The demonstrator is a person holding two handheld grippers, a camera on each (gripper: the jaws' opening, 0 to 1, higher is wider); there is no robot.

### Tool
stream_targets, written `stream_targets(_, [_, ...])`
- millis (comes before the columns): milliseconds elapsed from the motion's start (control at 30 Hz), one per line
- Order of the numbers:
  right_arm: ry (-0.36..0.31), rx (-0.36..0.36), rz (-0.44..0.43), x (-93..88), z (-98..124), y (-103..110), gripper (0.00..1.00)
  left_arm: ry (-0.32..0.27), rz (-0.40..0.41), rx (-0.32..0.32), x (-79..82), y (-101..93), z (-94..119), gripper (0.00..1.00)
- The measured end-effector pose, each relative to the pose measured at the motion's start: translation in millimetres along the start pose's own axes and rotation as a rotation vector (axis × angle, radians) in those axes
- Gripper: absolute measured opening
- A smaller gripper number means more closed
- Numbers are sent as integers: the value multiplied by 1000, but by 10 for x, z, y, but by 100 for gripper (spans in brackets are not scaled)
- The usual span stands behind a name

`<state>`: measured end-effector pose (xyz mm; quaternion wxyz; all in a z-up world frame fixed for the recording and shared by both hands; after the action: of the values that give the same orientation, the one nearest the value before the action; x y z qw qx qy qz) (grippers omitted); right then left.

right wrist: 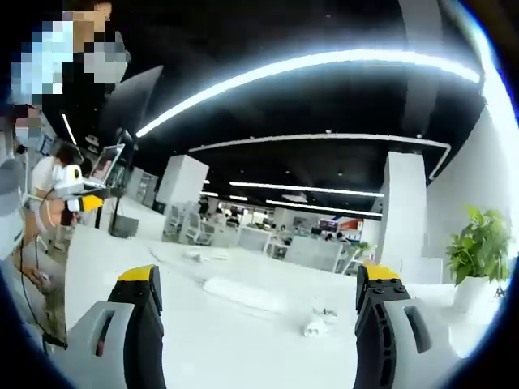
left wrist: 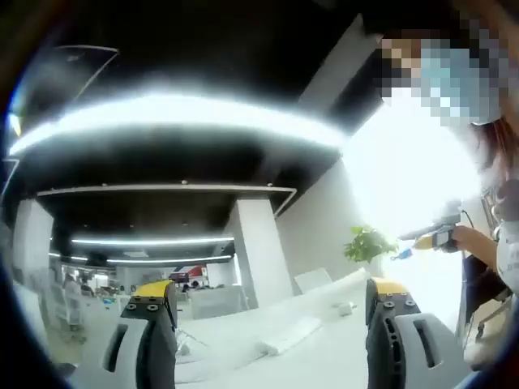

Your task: Straighten the power strip on the desk, plug the charger into it

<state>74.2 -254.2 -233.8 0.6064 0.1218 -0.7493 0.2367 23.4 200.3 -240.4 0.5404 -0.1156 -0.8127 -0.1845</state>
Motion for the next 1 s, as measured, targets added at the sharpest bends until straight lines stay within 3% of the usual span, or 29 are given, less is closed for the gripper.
stream_targets(100, [48, -66, -52, -181, -36, -117, 100, 140, 85, 34, -315, 90, -55, 99])
stream_targets(167, [75, -77, -86, -284, -75, -114, 100, 194, 113, 45, -440, 127, -73, 99])
stream_targets(233, [95, -85, -104, -342, -114, -72, 100, 209, 121, 41, -501, 138, -103, 99])
stream_targets(300, [119, -58, -97, -403, -177, 24, 100, 250, 130, 43, -566, 125, -145, 99])
stream_targets(567, [158, -25, -135, -599, -295, 194, 100, 313, 148, 41, -719, -61, -217, 99])
stream_targets(1000, [191, -84, -151, -688, -103, 171, 100, 358, 136, 42, -811, -216, -213, 99])
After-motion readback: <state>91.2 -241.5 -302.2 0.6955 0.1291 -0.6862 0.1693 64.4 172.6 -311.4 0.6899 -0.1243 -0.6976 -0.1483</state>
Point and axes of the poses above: the point that each gripper's makers call its tool centre point, and the gripper's own axes: z roughly backward along the fingers, y roughly to its left, x roughly out of its top, the point moved 10 cm from there along z, roughly backward along the fingers, and after that the axes turned 4 degrees about -z, right-handed, at the moved point
